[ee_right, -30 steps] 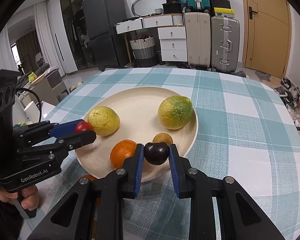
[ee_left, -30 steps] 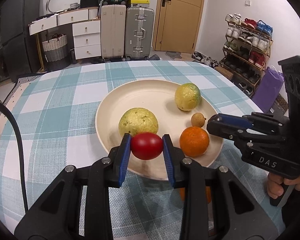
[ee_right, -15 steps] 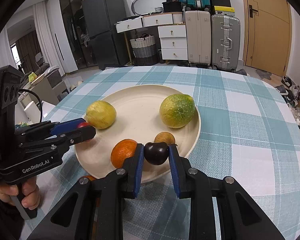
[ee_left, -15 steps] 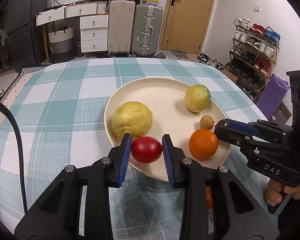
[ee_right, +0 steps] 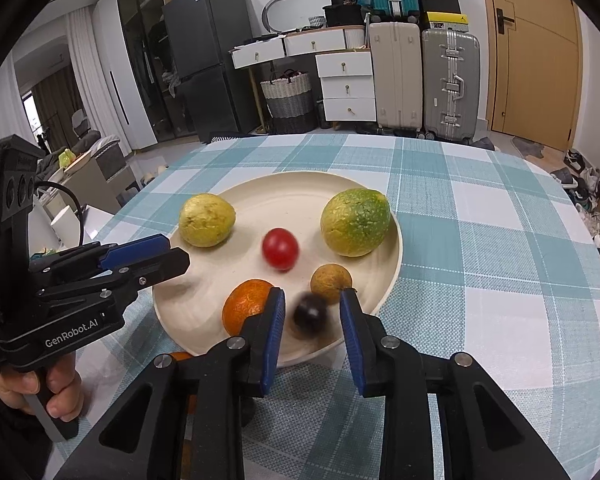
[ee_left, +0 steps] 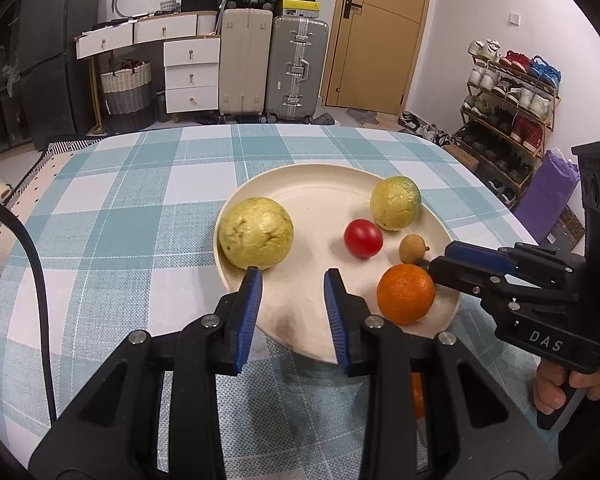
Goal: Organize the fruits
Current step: 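Open the left gripper over the plate while the right gripper releases the plum, then withdraw both grippers from the plate back toward the remaining fruits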
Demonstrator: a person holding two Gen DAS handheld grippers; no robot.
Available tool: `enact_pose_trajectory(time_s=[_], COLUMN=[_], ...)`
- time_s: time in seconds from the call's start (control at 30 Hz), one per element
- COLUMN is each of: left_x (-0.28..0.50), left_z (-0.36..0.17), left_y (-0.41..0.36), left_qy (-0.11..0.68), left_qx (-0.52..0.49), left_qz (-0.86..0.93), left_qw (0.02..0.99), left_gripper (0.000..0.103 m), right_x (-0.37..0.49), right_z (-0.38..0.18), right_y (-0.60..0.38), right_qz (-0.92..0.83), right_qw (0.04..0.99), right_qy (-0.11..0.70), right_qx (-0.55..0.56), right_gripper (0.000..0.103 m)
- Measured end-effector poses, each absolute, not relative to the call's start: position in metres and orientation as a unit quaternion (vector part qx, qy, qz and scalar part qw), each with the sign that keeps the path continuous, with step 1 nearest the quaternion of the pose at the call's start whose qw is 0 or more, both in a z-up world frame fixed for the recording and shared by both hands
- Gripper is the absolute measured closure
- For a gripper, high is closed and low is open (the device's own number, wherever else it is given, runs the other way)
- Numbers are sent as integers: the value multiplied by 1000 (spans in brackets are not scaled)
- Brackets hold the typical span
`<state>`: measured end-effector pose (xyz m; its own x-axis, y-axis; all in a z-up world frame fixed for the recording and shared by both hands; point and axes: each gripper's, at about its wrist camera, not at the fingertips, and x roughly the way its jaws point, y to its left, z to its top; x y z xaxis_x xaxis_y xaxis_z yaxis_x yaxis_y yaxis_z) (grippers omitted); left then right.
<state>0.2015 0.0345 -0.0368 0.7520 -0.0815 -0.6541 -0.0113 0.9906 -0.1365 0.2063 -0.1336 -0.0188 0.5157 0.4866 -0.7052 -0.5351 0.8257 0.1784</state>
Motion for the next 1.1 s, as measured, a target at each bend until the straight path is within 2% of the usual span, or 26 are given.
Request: enact_pose_trajectory(time_s=[0.2, 0.27, 0.33, 0.4, 0.47, 0.6, 0.63, 0.73, 0.8, 0.87, 1.1], left_x=[199, 199, 197, 194, 191, 180, 177, 165, 157, 146, 106], left_z=[-35, -36, -36, -35, -33, -28, -27, -19, -15, -9, 7], left_y=[34, 33, 33, 33, 33, 35, 35, 34, 33, 33, 33], left_qy=[346, 351, 350, 344, 339, 328, 325, 309, 303, 294, 269], left_qx=[-61, -59, -61, -61, -61, -64, -65, -59, -50, -47, -40], left_qz=[-19, -20, -23, -23, -21, -17, -15, -10, -1, 9, 12], left_qw=[936, 934, 934, 937, 938, 942, 943, 949, 952, 955, 962], left_gripper=[72, 60, 56, 52, 40, 30, 21, 18, 13, 1, 1], right_x=[201, 200, 199, 198, 195, 191, 190, 184, 178, 171, 137], right_z=[-14, -14, -15, -15, -12, -7, -5, 0, 5, 9, 23], right_y=[-134, -133, -132, -131, -132, -136, -137, -140, -141, -144, -155], right_qz=[302, 303, 302, 301, 301, 301, 301, 298, 294, 297, 298], right_qw=[874, 874, 873, 874, 878, 882, 882, 886, 890, 890, 893], right_qy=[378, 379, 382, 379, 371, 362, 361, 355, 346, 344, 336], right_qx=[-32, -32, -36, -39, -40, -32, -29, -28, -32, -34, -30], right_gripper=[55, 54, 50, 40, 30, 16, 15, 1, 0, 0, 0])
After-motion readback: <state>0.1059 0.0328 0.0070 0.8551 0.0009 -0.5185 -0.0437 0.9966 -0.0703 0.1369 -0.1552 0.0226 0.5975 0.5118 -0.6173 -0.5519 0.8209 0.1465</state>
